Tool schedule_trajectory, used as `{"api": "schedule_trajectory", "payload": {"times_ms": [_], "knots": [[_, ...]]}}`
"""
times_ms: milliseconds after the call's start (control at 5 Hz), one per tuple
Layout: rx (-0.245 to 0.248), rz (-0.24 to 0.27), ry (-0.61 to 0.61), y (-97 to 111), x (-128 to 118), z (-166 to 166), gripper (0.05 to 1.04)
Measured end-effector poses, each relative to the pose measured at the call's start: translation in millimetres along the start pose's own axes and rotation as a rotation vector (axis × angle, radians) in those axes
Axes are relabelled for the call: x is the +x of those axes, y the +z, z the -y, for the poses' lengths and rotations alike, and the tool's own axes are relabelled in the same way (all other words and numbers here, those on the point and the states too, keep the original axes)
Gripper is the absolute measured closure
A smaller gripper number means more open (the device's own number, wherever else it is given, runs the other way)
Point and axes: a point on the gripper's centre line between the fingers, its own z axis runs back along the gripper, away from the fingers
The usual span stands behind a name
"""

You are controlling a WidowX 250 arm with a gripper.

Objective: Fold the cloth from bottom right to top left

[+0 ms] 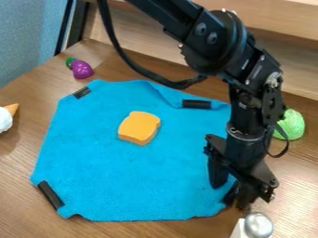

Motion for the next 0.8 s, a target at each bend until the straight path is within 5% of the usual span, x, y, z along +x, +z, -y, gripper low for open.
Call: {"api": "schedule_trajectory", "payload": {"times_ms": [400,600,800], "knots": [[-0.002,-0.007,0.013,1,0,-3,0.906],[-0.01,-0.011,0.033,12,-1,-12,1.008],[-0.008,0.067,0.118,45,7,-43,1.022]]}}
